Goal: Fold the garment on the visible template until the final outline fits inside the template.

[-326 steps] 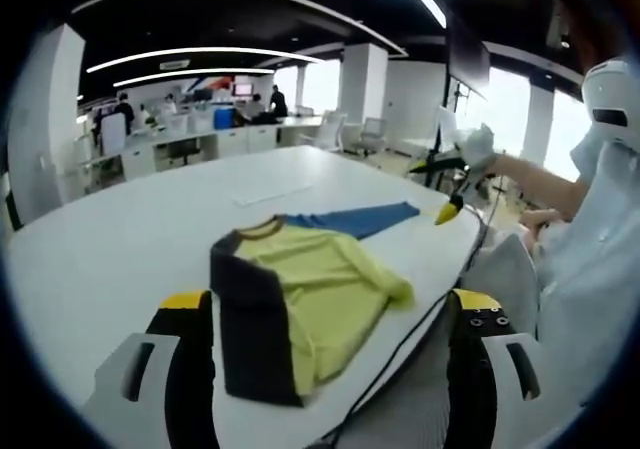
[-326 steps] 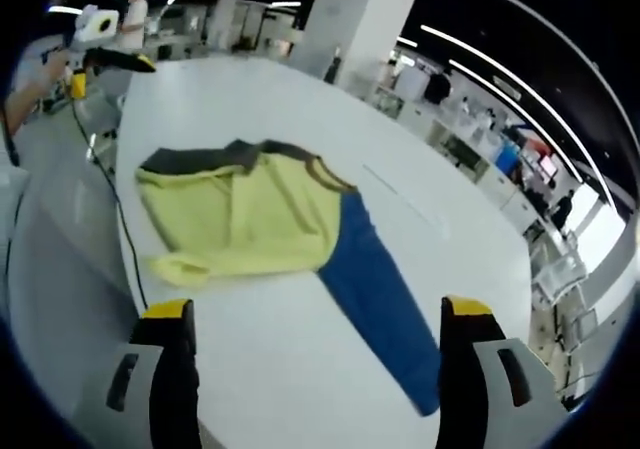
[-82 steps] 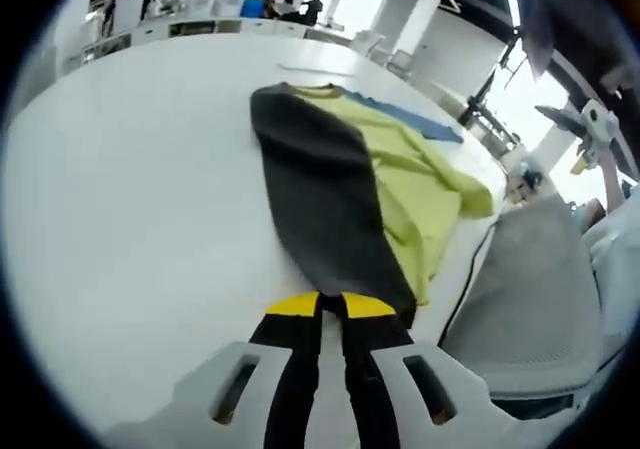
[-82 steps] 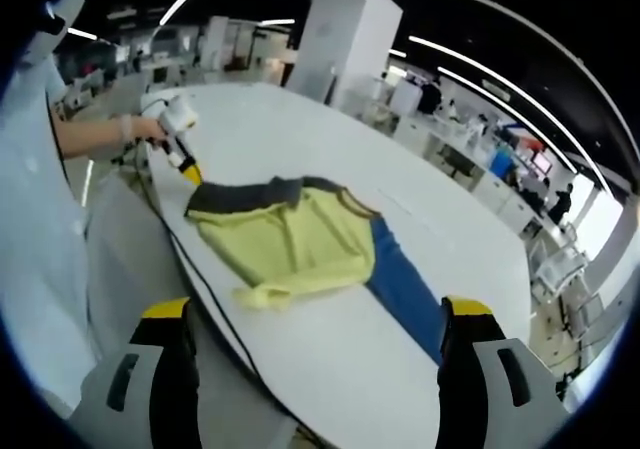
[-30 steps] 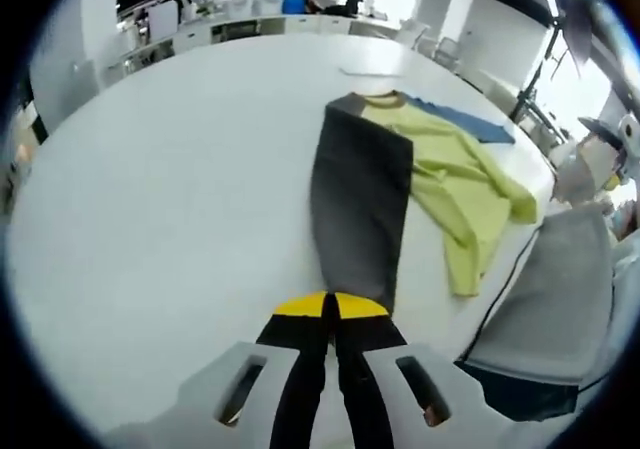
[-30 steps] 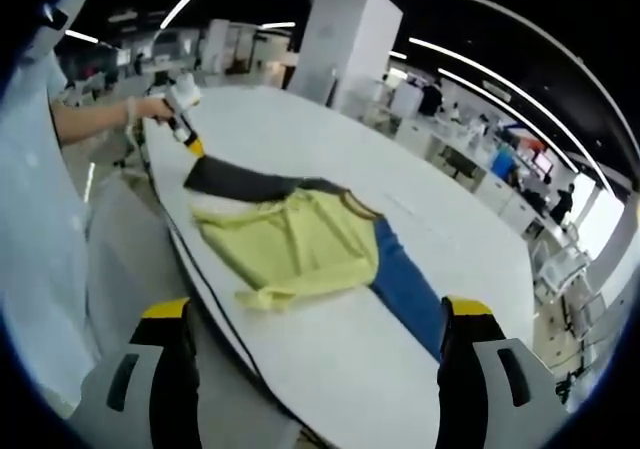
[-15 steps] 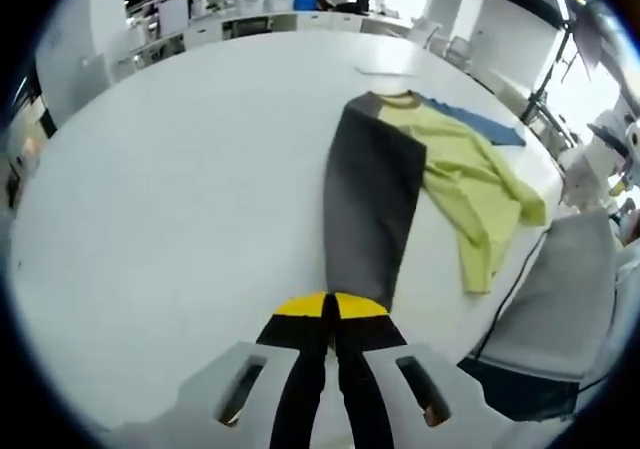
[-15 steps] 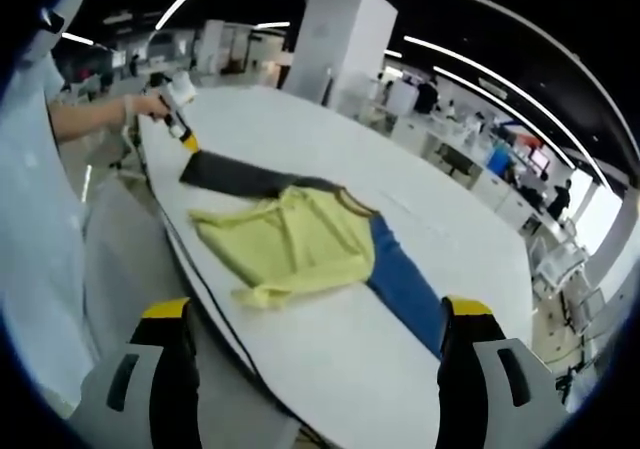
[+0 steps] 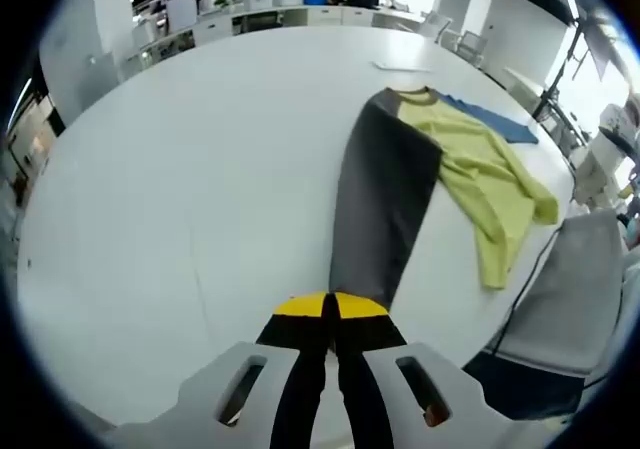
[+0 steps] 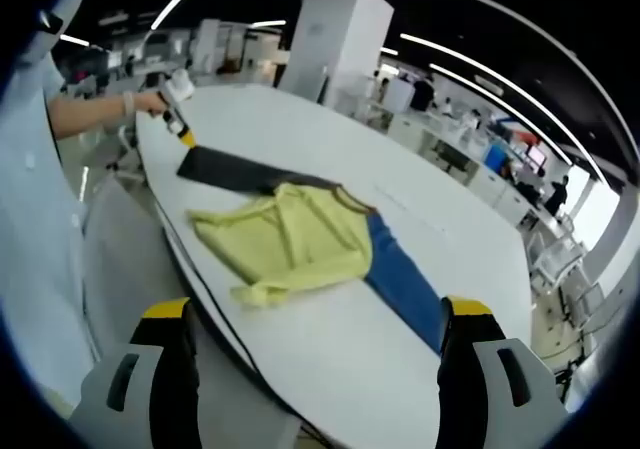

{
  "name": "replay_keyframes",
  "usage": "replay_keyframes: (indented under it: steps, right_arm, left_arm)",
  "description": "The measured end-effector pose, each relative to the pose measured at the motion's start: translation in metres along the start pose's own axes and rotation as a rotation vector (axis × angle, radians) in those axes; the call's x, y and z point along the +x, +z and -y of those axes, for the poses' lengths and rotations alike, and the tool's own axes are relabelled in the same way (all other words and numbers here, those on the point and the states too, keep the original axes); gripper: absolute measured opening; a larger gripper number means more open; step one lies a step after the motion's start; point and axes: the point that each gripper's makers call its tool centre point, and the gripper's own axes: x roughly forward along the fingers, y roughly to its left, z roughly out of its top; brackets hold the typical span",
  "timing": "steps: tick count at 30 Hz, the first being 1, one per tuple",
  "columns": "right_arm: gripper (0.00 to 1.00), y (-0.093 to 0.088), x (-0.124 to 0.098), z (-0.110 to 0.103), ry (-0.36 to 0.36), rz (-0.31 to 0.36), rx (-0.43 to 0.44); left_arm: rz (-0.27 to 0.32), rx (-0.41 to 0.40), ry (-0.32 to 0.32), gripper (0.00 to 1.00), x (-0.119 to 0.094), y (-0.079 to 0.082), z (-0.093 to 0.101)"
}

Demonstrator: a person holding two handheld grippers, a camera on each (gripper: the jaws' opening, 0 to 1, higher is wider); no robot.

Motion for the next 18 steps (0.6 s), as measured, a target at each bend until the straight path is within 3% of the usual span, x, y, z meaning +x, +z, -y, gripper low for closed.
replay_keyframes:
  steps: [18]
  right_arm:
    - [1.00, 0.002, 0.001, -0.002, -0.021, -0.019, 0.009]
  left_arm:
    - [-0.039, 0.021, 0.022, 0.00, 0.001, 0.002, -0.031]
